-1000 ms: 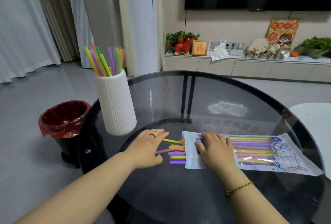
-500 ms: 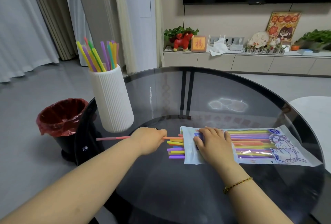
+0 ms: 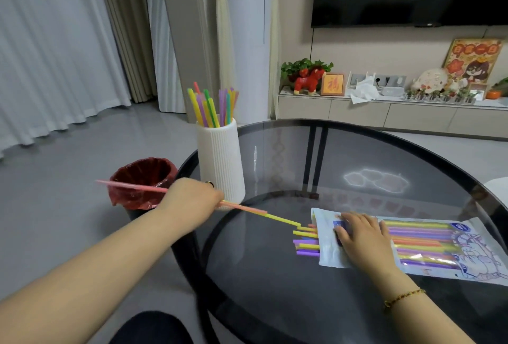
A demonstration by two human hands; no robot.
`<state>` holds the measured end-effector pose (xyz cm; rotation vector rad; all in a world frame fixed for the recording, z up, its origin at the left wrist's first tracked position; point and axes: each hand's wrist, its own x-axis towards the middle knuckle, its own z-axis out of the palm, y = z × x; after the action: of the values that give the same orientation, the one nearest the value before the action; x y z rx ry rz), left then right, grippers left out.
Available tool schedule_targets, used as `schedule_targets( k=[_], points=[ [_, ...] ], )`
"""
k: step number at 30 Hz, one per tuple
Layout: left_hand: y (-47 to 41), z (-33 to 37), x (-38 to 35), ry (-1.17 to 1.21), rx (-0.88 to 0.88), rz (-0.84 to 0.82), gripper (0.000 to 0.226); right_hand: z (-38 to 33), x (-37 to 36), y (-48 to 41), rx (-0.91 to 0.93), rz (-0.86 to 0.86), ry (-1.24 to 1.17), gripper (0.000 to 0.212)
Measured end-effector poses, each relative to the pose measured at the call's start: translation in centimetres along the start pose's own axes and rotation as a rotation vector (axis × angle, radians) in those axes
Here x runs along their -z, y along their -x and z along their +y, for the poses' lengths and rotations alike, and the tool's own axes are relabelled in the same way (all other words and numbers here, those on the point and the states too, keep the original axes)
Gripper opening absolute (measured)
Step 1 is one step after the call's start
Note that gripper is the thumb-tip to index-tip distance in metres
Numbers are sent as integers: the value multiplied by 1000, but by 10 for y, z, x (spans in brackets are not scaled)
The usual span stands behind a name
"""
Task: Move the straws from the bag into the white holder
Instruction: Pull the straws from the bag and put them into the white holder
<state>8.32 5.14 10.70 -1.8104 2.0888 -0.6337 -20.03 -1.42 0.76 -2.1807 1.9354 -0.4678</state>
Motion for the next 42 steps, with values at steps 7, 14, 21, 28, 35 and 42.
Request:
schedule_targets(
  k=[7, 14, 21, 28, 35, 42],
  points=[
    [12, -22, 36, -150, -59, 16, 20, -94, 43, 16, 307, 88, -357, 58],
    [22, -18, 57, -155, -225, 201, 26, -177, 37, 36, 342, -373, -439, 19],
    [39, -14, 19, 502, -106, 855, 37, -176, 19, 29, 169, -288, -735, 31],
    [6, -5, 42, 2181, 295, 352, 32, -180, 9, 29, 217, -289, -780, 27],
    [-23, -7, 70, 2121, 181, 440, 27, -203, 28, 19, 231, -278, -1029, 25],
    [-31, -1, 59, 2125, 158, 390, 18, -199, 31, 18, 219, -252, -1029, 20]
  ],
)
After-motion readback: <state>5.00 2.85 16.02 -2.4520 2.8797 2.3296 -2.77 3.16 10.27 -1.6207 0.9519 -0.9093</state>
